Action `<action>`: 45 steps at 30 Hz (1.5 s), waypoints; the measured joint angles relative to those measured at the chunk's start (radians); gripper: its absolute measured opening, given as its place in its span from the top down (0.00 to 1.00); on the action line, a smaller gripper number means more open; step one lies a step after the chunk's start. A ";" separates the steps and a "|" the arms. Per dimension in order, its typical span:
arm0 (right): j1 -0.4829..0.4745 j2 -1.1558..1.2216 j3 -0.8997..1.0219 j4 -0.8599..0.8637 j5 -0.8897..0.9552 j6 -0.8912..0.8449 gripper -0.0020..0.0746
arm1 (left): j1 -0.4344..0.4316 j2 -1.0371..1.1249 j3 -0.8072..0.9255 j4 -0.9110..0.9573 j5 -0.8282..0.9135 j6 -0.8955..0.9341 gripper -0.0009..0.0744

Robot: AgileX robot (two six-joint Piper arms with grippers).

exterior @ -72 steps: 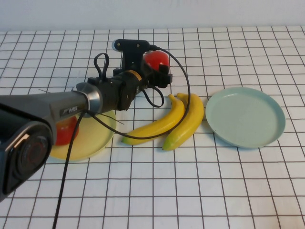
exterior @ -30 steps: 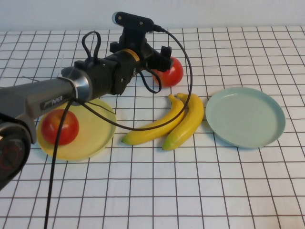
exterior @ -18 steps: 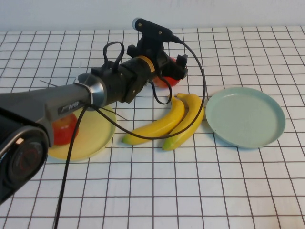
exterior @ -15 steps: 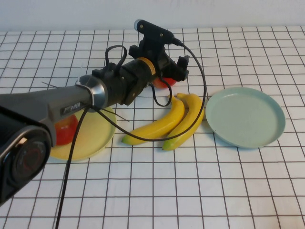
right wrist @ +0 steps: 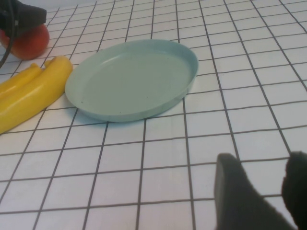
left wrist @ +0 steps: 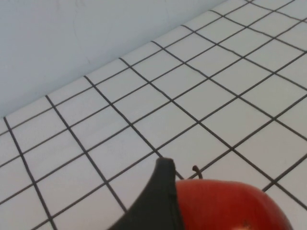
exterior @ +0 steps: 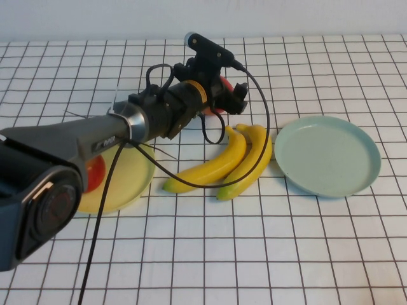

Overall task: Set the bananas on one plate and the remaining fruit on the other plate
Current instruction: Put one type of fruit in the left plate

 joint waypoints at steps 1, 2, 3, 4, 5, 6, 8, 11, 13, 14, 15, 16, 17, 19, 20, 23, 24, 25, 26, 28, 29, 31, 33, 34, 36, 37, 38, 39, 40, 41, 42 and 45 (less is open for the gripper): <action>0.000 0.000 0.000 0.000 0.000 0.000 0.70 | 0.004 0.000 0.000 0.001 0.002 0.002 0.10; 0.000 0.000 0.000 0.000 0.000 0.000 0.70 | 0.009 0.000 -0.002 0.001 0.006 0.004 0.10; 0.000 0.000 0.000 0.000 0.000 0.000 0.70 | 0.011 0.000 -0.002 0.002 0.016 0.004 0.10; 0.000 0.000 0.000 0.000 0.000 0.000 0.70 | 0.015 0.000 -0.002 0.002 0.027 0.004 0.10; 0.000 0.000 0.000 0.000 0.000 0.000 0.70 | 0.018 0.000 -0.002 0.002 0.035 0.006 0.10; 0.000 0.000 0.000 0.000 0.000 0.000 0.70 | 0.020 0.000 -0.002 0.002 0.045 0.006 0.10; 0.000 0.000 0.000 0.000 0.000 0.000 0.70 | 0.022 0.002 -0.002 0.002 0.060 0.006 0.10; 0.000 0.000 0.000 0.000 0.000 0.000 0.70 | 0.022 0.004 -0.002 0.002 0.066 0.006 0.10; 0.000 0.000 0.000 0.000 0.000 0.000 0.70 | 0.022 0.008 -0.004 0.002 0.064 0.002 0.10; 0.000 0.000 0.000 0.000 0.000 0.000 0.70 | 0.022 0.010 -0.006 0.002 0.062 -0.003 0.10; 0.000 0.000 0.000 0.000 0.000 0.000 0.70 | 0.024 0.015 -0.008 0.002 0.061 -0.007 0.10; 0.000 0.000 0.000 0.000 0.000 0.000 0.70 | 0.024 0.018 -0.010 0.002 0.056 -0.019 0.10; 0.000 0.000 0.000 0.000 0.000 0.000 0.70 | 0.026 0.022 -0.010 0.002 0.053 -0.032 0.10; 0.000 0.000 0.000 0.000 0.000 0.000 0.70 | 0.030 0.027 -0.012 0.004 0.048 -0.066 0.10; 0.000 0.000 0.000 0.000 0.000 0.000 0.70 | 0.031 0.029 -0.014 0.004 0.046 -0.079 0.10; 0.000 0.000 0.000 0.000 0.000 0.000 0.70 | 0.036 0.035 -0.018 0.006 0.039 -0.109 0.10; 0.000 0.000 0.000 0.000 0.000 0.000 0.70 | 0.036 0.035 -0.020 0.006 0.039 -0.115 0.10; 0.000 0.000 0.000 0.000 0.000 0.000 0.70 | 0.036 0.036 -0.020 0.006 0.037 -0.118 0.10; 0.000 0.000 0.000 0.000 0.000 0.000 0.70 | 0.036 0.036 -0.020 0.006 0.037 -0.120 0.10; 0.000 0.000 0.000 0.000 0.000 0.000 0.70 | 0.036 0.036 -0.020 0.006 0.037 -0.121 0.15; 0.000 0.000 0.000 0.000 0.000 0.000 0.70 | 0.036 0.036 -0.020 0.006 0.039 -0.126 0.20; 0.000 0.000 0.000 0.000 0.000 0.000 0.70 | 0.036 0.036 -0.020 0.008 0.041 -0.143 0.22; 0.000 0.000 0.000 0.000 0.000 0.000 0.70 | 0.036 0.036 -0.020 0.009 0.041 -0.159 0.22; 0.000 0.000 0.000 0.000 0.000 0.000 0.70 | 0.036 0.036 -0.020 0.009 0.041 -0.161 0.22; 0.000 0.000 0.000 0.000 0.000 0.000 0.70 | 0.036 0.036 -0.020 0.009 0.041 -0.165 0.22; 0.000 0.000 0.000 0.000 0.000 0.000 0.70 | 0.036 0.036 -0.020 0.009 0.039 -0.165 0.22; 0.000 0.000 0.000 0.000 0.000 0.000 0.70 | 0.036 0.036 -0.020 0.009 0.039 -0.165 0.22; 0.000 0.000 0.000 0.000 0.000 0.000 0.70 | 0.036 0.034 -0.020 0.009 0.039 -0.166 0.22; 0.000 0.000 0.000 0.000 0.000 0.000 0.70 | 0.036 0.032 -0.020 0.009 0.039 -0.169 0.22; 0.000 0.000 0.000 0.000 0.000 0.000 0.70 | 0.036 0.028 -0.020 0.009 0.044 -0.169 0.22; 0.000 0.000 0.000 0.000 0.000 0.000 0.70 | 0.036 0.023 -0.020 0.009 0.050 -0.169 0.22; 0.000 0.000 0.000 0.000 0.000 0.000 0.70 | 0.030 0.003 -0.011 0.013 0.076 -0.171 0.22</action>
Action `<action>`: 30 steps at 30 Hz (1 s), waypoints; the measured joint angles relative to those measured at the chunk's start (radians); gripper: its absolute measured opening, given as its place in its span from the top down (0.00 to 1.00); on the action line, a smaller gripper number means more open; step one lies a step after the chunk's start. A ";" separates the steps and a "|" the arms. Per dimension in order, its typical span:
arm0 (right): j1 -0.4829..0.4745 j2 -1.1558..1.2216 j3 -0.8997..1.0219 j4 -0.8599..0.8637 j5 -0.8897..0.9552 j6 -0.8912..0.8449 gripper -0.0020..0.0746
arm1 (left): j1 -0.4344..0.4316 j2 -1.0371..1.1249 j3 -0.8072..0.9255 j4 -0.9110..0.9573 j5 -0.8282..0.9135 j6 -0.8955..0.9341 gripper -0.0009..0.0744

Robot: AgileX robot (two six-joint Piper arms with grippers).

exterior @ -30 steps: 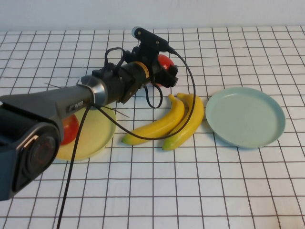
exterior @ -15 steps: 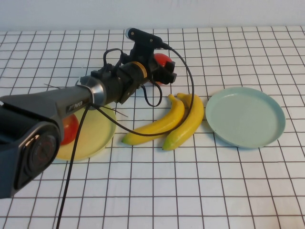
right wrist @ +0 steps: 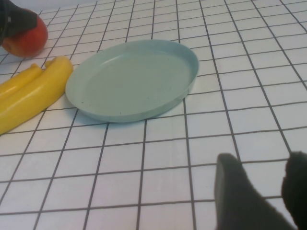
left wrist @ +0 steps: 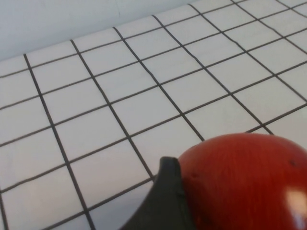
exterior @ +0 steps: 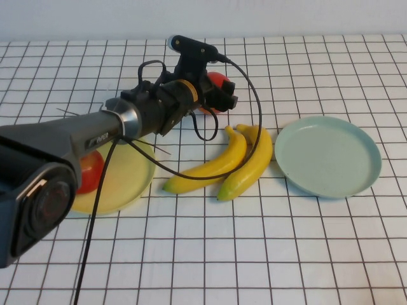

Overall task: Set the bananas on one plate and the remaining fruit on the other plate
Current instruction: Put one type of fruit in the left plate

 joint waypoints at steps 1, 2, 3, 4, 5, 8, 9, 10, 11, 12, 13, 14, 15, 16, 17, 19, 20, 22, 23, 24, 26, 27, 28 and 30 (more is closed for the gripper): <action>0.000 0.000 0.000 0.000 0.000 0.000 0.70 | 0.000 -0.014 0.001 0.011 0.009 0.000 0.22; 0.000 0.000 0.000 0.000 0.000 0.000 0.70 | 0.000 -0.030 0.002 0.022 0.017 0.000 0.22; 0.000 0.000 0.000 0.000 0.000 0.000 0.70 | 0.000 -0.051 0.003 0.032 0.027 0.000 0.22; 0.000 0.000 0.000 0.000 0.000 0.000 0.70 | 0.000 -0.069 0.003 0.041 0.036 0.000 0.22; 0.000 0.000 0.000 0.000 0.000 0.000 0.70 | 0.000 -0.101 0.003 0.046 0.050 0.000 0.22; 0.000 0.000 0.000 0.000 0.000 0.000 0.70 | 0.000 -0.175 0.003 0.059 0.137 0.000 0.22; 0.000 0.000 0.000 0.000 0.000 0.000 0.70 | 0.000 -0.203 0.003 0.061 0.187 0.000 0.22; 0.000 0.000 0.000 0.000 0.000 0.000 0.70 | 0.000 -0.229 0.003 0.060 0.246 0.000 0.22; 0.000 0.000 0.000 0.000 0.000 0.000 0.70 | 0.000 -0.248 0.003 0.060 0.300 0.000 0.22; 0.000 0.000 0.000 0.000 0.000 0.000 0.70 | 0.000 -0.268 0.003 0.060 0.371 0.000 0.22; 0.000 0.000 0.000 0.000 0.000 0.000 0.70 | 0.000 -0.285 0.003 0.063 0.444 0.000 0.22; 0.000 0.000 0.000 0.000 0.000 0.000 0.70 | 0.000 -0.298 0.003 0.065 0.516 0.000 0.22; 0.000 0.000 0.000 0.000 0.000 0.000 0.70 | 0.000 -0.305 0.003 0.068 0.584 0.000 0.22; 0.000 0.000 0.000 0.000 0.000 0.000 0.70 | 0.000 -0.307 0.003 0.067 0.646 0.000 0.22; 0.000 0.000 0.000 0.000 0.000 0.000 0.70 | 0.000 -0.307 0.003 0.067 0.691 0.000 0.22; 0.000 0.000 0.000 0.000 0.000 0.000 0.70 | 0.001 -0.307 0.018 0.067 0.775 0.000 0.22; 0.000 0.000 0.000 0.000 0.000 0.000 0.70 | 0.006 -0.309 0.028 0.067 0.797 0.000 0.22; 0.000 0.000 0.000 0.000 0.000 0.000 0.70 | 0.010 -0.317 0.064 0.067 0.827 -0.008 0.22; 0.000 0.000 0.000 0.000 0.000 0.000 0.70 | 0.011 -0.322 0.082 0.067 0.835 -0.013 0.22; 0.000 0.000 0.000 0.000 0.000 0.000 0.70 | 0.013 -0.330 0.103 0.067 0.841 -0.020 0.22; 0.000 0.000 0.000 0.000 0.000 0.000 0.70 | 0.015 -0.347 0.148 0.067 0.844 -0.041 0.22; 0.000 0.000 0.000 0.000 0.000 0.000 0.70 | 0.015 -0.355 0.164 0.069 0.844 -0.048 0.22; 0.000 0.000 0.000 0.000 0.000 0.000 0.70 | 0.015 -0.362 0.181 0.069 0.847 -0.055 0.22; 0.000 0.000 0.000 0.000 0.000 0.000 0.70 | 0.019 -0.376 0.203 0.069 0.852 -0.066 0.22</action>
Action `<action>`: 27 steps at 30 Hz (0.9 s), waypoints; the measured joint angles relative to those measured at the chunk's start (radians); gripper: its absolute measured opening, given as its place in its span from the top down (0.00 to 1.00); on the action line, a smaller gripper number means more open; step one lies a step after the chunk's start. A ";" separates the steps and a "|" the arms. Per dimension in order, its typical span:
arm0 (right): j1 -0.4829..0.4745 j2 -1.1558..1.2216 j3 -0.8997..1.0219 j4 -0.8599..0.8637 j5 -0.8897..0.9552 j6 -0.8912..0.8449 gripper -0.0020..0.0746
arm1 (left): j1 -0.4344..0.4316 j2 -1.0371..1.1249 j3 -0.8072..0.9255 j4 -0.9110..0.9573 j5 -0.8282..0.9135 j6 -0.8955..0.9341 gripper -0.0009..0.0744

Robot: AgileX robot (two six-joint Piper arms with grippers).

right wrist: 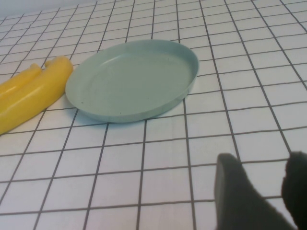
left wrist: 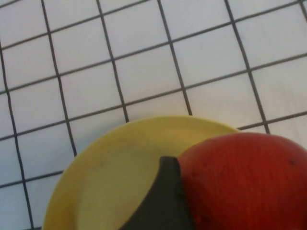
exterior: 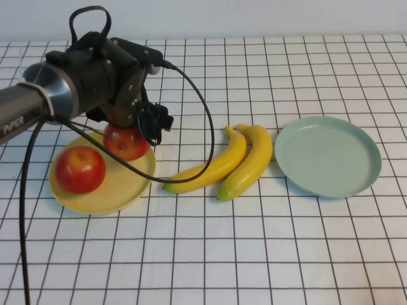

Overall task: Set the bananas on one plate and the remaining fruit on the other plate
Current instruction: Put one type of fruit in the left plate

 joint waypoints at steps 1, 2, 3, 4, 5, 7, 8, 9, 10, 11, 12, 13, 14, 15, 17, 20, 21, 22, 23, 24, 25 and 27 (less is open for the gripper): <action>0.000 0.000 0.000 0.000 0.000 0.000 0.70 | 0.000 -0.005 0.009 -0.002 0.005 -0.004 0.22; 0.000 0.000 0.000 0.000 0.000 0.000 0.70 | 0.001 -0.010 0.013 -0.002 0.017 -0.008 0.22; 0.000 0.000 0.000 0.000 0.000 0.000 0.70 | 0.004 -0.018 0.015 -0.002 0.026 -0.009 0.22; 0.000 0.000 0.000 0.000 0.000 0.000 0.70 | 0.006 -0.022 0.017 -0.002 0.040 -0.009 0.22; 0.000 0.000 0.000 0.000 0.000 0.000 0.70 | 0.010 -0.027 0.017 -0.002 0.052 -0.009 0.20; 0.000 0.000 0.000 0.000 0.000 0.000 0.70 | 0.017 -0.036 0.017 -0.003 0.066 -0.009 0.14; 0.000 0.000 0.000 0.000 0.000 0.000 0.70 | 0.025 -0.041 0.017 -0.008 0.074 -0.007 0.11; 0.000 0.000 0.000 0.000 0.000 0.000 0.70 | 0.030 -0.046 0.017 -0.010 0.076 -0.003 0.10; 0.000 0.000 0.000 0.000 0.000 0.000 0.70 | 0.036 -0.050 0.017 -0.016 0.078 0.000 0.10; 0.000 0.000 0.000 0.000 0.000 0.000 0.70 | 0.040 -0.054 0.017 -0.020 0.078 0.002 0.10; 0.000 0.000 0.000 0.000 0.000 0.000 0.70 | 0.042 -0.056 0.017 -0.022 0.078 0.004 0.10; 0.000 0.000 0.000 0.000 0.000 0.000 0.70 | 0.042 -0.058 0.017 -0.025 0.078 0.007 0.10; 0.000 0.000 0.000 0.000 0.000 0.000 0.70 | 0.042 -0.060 0.017 -0.030 0.078 0.009 0.10; 0.000 0.000 0.000 0.000 0.000 0.000 0.70 | 0.042 -0.062 0.017 -0.038 0.078 0.015 0.10; 0.000 0.000 0.000 0.000 0.000 0.000 0.70 | 0.042 -0.067 0.017 -0.057 0.076 0.032 0.10; 0.000 0.000 0.000 0.000 0.000 0.000 0.70 | 0.042 -0.077 0.017 -0.092 0.072 0.069 0.10; 0.000 0.000 0.000 0.000 0.000 0.000 0.70 | 0.042 -0.083 0.018 -0.098 0.071 0.080 0.10; 0.000 0.000 0.000 0.000 0.000 0.000 0.70 | 0.042 -0.091 0.019 -0.105 0.071 0.089 0.10; 0.000 0.000 0.000 0.000 0.000 0.000 0.70 | 0.042 -0.101 0.019 -0.113 0.071 0.098 0.10; 0.000 0.000 0.000 0.000 0.000 0.000 0.70 | 0.042 -0.111 0.019 -0.121 0.071 0.112 0.10; 0.000 0.000 0.000 0.000 0.000 0.000 0.70 | 0.042 -0.124 0.019 -0.128 0.072 0.129 0.12; 0.000 0.000 0.000 0.000 0.000 0.000 0.70 | 0.042 -0.150 0.029 -0.144 0.074 0.155 0.22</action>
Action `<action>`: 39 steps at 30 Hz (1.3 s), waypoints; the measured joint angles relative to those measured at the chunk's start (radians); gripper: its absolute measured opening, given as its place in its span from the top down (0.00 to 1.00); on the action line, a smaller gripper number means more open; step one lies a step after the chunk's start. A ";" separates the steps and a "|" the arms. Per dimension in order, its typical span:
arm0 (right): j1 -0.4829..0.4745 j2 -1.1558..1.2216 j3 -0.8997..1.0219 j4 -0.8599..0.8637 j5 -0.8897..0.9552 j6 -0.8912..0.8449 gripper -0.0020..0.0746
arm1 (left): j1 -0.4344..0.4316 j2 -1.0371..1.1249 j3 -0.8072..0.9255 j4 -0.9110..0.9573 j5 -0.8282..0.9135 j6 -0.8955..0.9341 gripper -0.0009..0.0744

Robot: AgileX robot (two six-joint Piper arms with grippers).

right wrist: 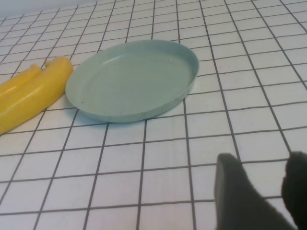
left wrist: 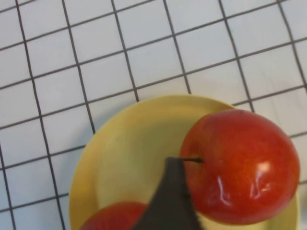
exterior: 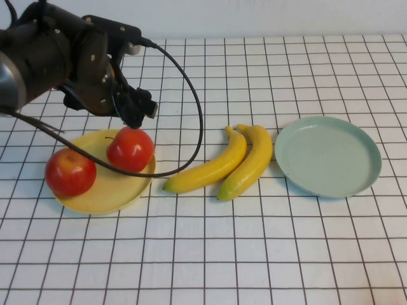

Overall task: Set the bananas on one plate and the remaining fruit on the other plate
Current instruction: Put one type of fruit in the left plate, then put another type of fruit in the right plate

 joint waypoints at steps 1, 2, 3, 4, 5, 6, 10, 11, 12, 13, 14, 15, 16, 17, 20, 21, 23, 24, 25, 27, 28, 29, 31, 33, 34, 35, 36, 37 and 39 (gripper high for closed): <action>0.000 0.000 0.000 0.000 0.000 0.000 0.70 | 0.000 -0.018 0.013 -0.012 0.002 0.008 0.32; 0.000 0.000 0.000 0.000 0.000 0.000 0.70 | 0.000 -0.037 0.030 -0.028 0.002 0.013 0.44; 0.000 0.000 0.000 0.000 0.000 0.000 0.70 | 0.000 -0.053 0.046 -0.041 0.000 0.015 0.56; 0.000 0.000 0.000 0.000 0.000 0.000 0.70 | 0.000 -0.074 0.071 -0.054 -0.005 0.017 0.70; 0.000 0.000 0.000 0.000 0.000 0.000 0.70 | 0.000 -0.097 0.099 -0.068 -0.014 0.019 0.80; 0.000 0.000 0.000 0.000 0.000 0.000 0.70 | 0.000 -0.122 0.125 -0.077 -0.024 0.019 0.85; 0.000 0.000 0.000 0.000 0.000 0.000 0.70 | 0.000 -0.247 0.282 -0.109 -0.126 0.009 0.96; 0.000 0.000 0.000 0.000 0.000 0.000 0.70 | 0.000 -0.289 0.330 -0.110 -0.162 -0.005 0.97; 0.000 0.000 0.000 0.000 0.000 0.000 0.70 | 0.000 -0.325 0.381 -0.112 -0.195 -0.018 0.97; 0.000 0.000 0.000 0.000 0.000 0.000 0.70 | 0.000 -0.373 0.432 -0.112 -0.238 -0.039 0.98; 0.000 0.000 0.000 0.000 0.000 0.000 0.70 | 0.000 -0.422 0.484 -0.112 -0.284 -0.061 0.98; 0.000 0.000 0.000 0.000 0.000 0.000 0.70 | 0.000 -0.461 0.525 -0.112 -0.321 -0.084 0.98; 0.000 0.000 0.000 0.000 0.000 0.000 0.70 | 0.000 -0.511 0.576 -0.112 -0.362 -0.106 0.98; 0.000 0.000 0.000 0.000 0.000 0.000 0.70 | 0.000 -0.560 0.624 -0.112 -0.398 -0.127 0.98; 0.000 0.000 0.000 0.000 0.000 0.000 0.70 | 0.000 -0.691 0.731 -0.103 -0.445 -0.191 0.98; 0.000 0.000 0.000 0.000 0.000 0.000 0.70 | 0.000 -0.719 0.758 -0.085 -0.450 -0.203 0.98; 0.000 0.000 0.000 0.000 0.000 0.000 0.71 | 0.000 -0.776 0.796 -0.029 -0.465 -0.219 0.98; 0.000 0.000 0.000 0.000 0.000 0.000 0.71 | 0.000 -0.792 0.805 -0.008 -0.470 -0.223 0.98; 0.000 0.000 0.000 0.000 0.000 0.000 0.72 | 0.000 -0.809 0.811 0.017 -0.471 -0.226 0.98; 0.000 0.000 0.000 0.000 0.000 0.000 0.72 | 0.000 -0.837 0.813 0.063 -0.480 -0.230 0.98; 0.000 0.000 0.000 0.000 0.000 0.000 0.72 | 0.000 -0.850 0.815 0.087 -0.482 -0.234 0.98; 0.000 0.000 0.000 0.000 0.000 0.000 0.72 | 0.000 -0.864 0.815 0.109 -0.482 -0.239 0.98; 0.000 0.000 0.000 0.000 0.000 0.000 0.73 | 0.000 -0.894 0.815 0.132 -0.470 -0.248 0.98; 0.000 0.000 0.000 0.000 0.000 0.000 0.73 | 0.000 -0.926 0.815 0.141 -0.447 -0.263 0.98; 0.000 0.000 0.000 0.000 0.000 0.000 0.73 | 0.000 -0.943 0.815 0.146 -0.432 -0.268 0.98; 0.000 0.000 0.000 0.000 0.000 0.000 0.73 | 0.000 -0.957 0.815 0.151 -0.423 -0.272 0.98; 0.000 0.000 0.000 0.000 0.000 0.000 0.73 | 0.000 -0.968 0.815 0.156 -0.415 -0.273 0.99; 0.000 0.000 0.000 0.000 0.000 0.000 0.73 | 0.000 -0.976 0.815 0.165 -0.411 -0.274 0.99; 0.000 0.000 0.000 0.000 0.000 0.000 0.73 | 0.000 -0.990 0.815 0.177 -0.406 -0.277 0.99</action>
